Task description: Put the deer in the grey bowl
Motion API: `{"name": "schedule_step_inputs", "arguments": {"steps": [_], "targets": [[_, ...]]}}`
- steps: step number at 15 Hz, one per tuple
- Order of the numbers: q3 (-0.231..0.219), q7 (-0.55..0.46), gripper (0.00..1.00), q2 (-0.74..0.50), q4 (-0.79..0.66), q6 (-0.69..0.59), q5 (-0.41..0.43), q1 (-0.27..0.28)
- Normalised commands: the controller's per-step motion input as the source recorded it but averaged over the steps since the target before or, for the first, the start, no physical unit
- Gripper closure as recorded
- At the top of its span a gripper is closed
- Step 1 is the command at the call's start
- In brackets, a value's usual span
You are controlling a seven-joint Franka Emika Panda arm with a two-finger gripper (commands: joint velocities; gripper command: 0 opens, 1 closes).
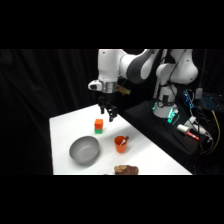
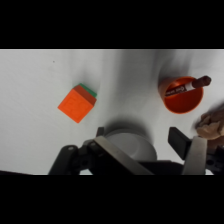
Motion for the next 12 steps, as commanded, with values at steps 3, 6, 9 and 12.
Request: {"name": "schedule_step_inputs", "arguments": {"steps": [3,6,9,12], "targets": [[0.032,-0.02,0.0,0.05,0.05,0.01,0.012,-0.013],[0.078,-0.03,0.0,0.13,0.13,0.05,0.031,0.041],[0.13,-0.01,0.0,0.2,0.24,0.04,0.021,0.119],[0.137,-0.01,0.0,0.27,0.33,0.01,0.007,0.151]]}}
